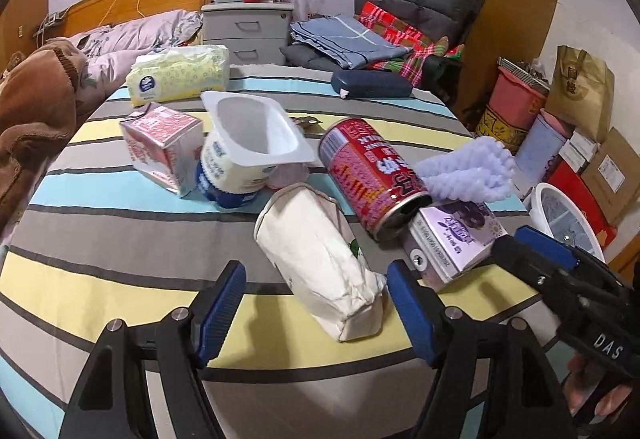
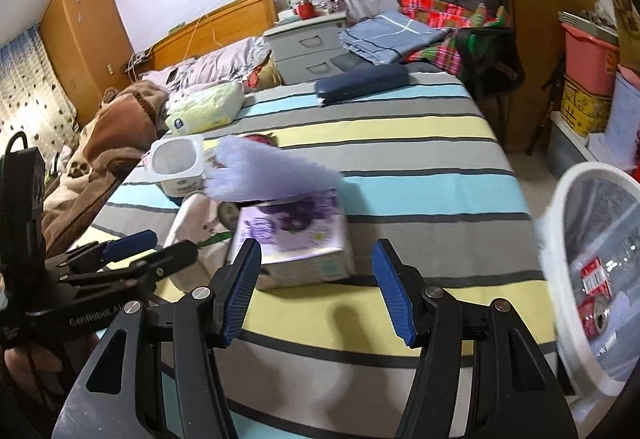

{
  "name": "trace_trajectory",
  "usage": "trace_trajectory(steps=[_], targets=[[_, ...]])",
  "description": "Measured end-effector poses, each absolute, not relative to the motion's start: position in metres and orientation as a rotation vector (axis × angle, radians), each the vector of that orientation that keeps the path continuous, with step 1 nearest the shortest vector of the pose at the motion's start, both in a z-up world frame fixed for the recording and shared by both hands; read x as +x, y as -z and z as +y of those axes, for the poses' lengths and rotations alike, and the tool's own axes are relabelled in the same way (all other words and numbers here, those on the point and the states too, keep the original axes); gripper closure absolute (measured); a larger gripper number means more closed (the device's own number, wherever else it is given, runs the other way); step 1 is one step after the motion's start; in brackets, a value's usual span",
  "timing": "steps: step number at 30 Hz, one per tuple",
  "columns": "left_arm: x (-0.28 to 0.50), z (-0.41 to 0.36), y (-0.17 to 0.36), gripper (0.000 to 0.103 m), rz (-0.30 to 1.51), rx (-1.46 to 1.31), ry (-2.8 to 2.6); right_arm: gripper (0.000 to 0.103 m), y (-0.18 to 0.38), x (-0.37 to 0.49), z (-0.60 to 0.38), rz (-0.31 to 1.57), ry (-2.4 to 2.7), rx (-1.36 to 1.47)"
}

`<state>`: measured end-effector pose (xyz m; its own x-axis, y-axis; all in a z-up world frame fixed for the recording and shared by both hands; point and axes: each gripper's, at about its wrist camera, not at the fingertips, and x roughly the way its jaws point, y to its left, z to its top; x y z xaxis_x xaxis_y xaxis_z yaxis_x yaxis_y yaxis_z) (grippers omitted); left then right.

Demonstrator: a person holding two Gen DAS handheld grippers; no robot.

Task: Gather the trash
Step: 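Move both open tools back over the trash on the bed, then grasp the cream paper bag with the left tool while the right tool grasps the purple grape-drink carton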

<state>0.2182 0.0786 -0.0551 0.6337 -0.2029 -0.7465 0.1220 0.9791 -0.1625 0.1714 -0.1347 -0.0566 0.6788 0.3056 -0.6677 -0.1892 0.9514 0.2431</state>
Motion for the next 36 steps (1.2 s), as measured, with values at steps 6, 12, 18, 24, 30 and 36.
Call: trace_trajectory(steps=[6,12,18,24,30,36], targets=[[0.215,0.095,0.054,0.029,0.866,-0.112,0.156,0.043,0.056,0.177,-0.106,0.774,-0.256,0.059],[0.211,0.106,0.052,0.029,0.858,-0.114,0.129,0.043,0.051,0.166,-0.089,0.738,-0.246,-0.059],[0.211,0.118,0.054,0.029,0.860,-0.146,0.121,0.042,0.057,0.167,-0.081,0.769,-0.272,-0.077],[0.211,0.121,0.055,0.029,0.859,-0.136,0.122,0.042,0.060,0.169,-0.105,0.805,-0.190,-0.017],[0.212,0.121,0.054,0.029,0.861,-0.135,0.130,0.042,0.063,0.166,-0.142,0.845,-0.050,0.040],[0.213,0.118,0.053,0.029,0.857,-0.140,0.137,0.042,0.059,0.163,-0.162,0.824,0.022,0.134]])
